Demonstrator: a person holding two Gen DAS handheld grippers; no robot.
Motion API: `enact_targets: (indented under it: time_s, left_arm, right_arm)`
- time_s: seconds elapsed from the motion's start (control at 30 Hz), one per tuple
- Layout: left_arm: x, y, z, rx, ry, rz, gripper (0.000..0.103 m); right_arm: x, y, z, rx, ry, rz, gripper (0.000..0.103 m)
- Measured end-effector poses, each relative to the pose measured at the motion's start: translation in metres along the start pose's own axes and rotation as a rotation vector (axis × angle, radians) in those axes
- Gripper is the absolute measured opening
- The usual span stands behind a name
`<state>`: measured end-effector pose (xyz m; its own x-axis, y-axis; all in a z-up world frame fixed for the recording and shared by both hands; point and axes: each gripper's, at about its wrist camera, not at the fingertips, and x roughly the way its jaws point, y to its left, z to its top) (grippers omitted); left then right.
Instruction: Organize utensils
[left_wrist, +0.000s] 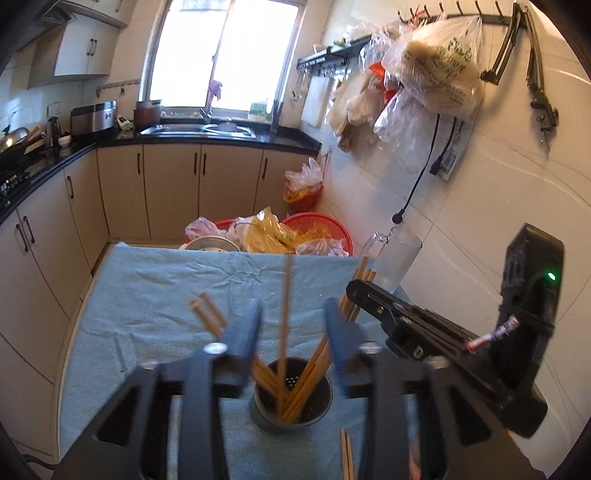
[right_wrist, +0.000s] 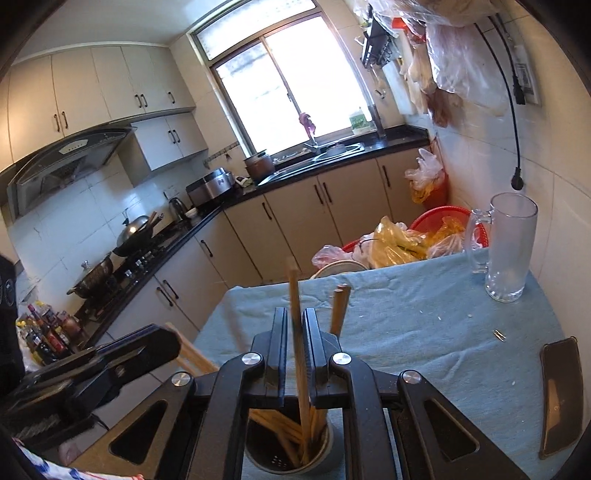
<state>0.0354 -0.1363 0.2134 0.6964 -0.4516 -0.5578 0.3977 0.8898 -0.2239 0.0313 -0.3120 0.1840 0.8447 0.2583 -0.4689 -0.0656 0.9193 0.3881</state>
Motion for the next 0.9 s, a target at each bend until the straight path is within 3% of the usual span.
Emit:
enact_targets:
  time_s: [0.07, 0.23, 0.43, 0.53, 0.77, 0.9]
  left_arm:
    - [-0.014, 0.001, -0.007, 0.003, -0.017, 0.008, 0.043]
    - [-0.049, 0.002, -0.031, 0.034, -0.044, 0.033, 0.050]
    - [-0.079, 0.008, -0.068, 0.032, -0.058, 0.070, 0.061]
    - [-0.084, 0.016, -0.095, 0.007, -0.020, 0.075, 0.061]
    - [-0.083, 0.030, -0.160, -0.052, 0.067, 0.118, 0.061]
    - [-0.083, 0.027, -0.189, -0.043, 0.097, 0.142, 0.061]
  right_arm:
    - [-0.005, 0.003, 0.001, -0.008, -0.010, 0.000, 0.025]
    - [-0.028, 0.008, -0.003, -0.032, -0.024, -0.008, 0.026]
    - [-0.062, 0.001, -0.027, -0.041, -0.007, -0.048, 0.041]
    - [-0.073, -0.010, -0.059, -0.043, 0.064, -0.082, 0.042]
    - [-0.071, -0.035, -0.171, -0.061, 0.319, -0.126, 0.042]
    - [-0.067, -0.031, -0.206, -0.107, 0.387, -0.127, 0.037]
